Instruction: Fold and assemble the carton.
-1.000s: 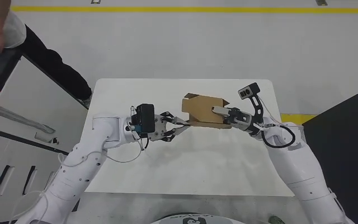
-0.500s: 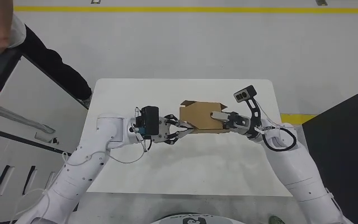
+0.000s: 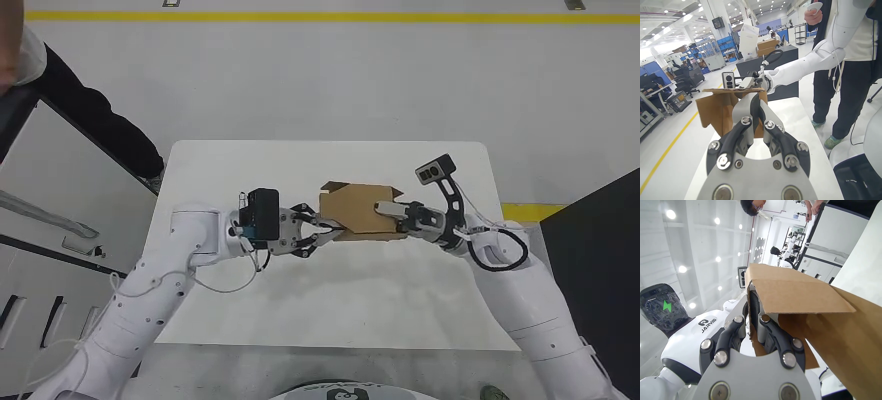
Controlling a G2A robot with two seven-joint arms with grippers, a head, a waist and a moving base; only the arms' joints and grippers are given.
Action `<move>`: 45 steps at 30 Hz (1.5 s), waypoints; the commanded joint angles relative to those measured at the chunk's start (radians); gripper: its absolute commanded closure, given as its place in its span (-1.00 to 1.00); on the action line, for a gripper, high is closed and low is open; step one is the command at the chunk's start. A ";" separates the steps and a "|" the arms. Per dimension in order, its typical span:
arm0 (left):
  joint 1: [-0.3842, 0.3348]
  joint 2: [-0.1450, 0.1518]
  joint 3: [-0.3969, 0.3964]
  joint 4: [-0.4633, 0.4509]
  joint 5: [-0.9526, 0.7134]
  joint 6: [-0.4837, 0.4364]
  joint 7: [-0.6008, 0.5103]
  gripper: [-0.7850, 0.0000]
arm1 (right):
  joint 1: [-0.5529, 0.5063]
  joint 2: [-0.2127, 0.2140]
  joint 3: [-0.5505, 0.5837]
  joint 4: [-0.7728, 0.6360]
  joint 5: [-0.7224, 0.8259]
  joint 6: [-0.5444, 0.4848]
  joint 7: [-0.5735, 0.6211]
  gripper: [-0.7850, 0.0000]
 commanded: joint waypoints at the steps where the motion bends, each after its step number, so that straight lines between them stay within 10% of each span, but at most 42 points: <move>1: -0.001 -0.001 0.006 0.000 -0.003 0.000 -0.001 1.00 | -0.001 -0.002 -0.007 -0.004 0.003 0.001 0.000 1.00; 45: 0.054 0.014 -0.121 -0.003 0.031 0.107 -0.005 1.00 | -0.032 -0.009 0.002 0.043 0.151 0.191 -0.003 1.00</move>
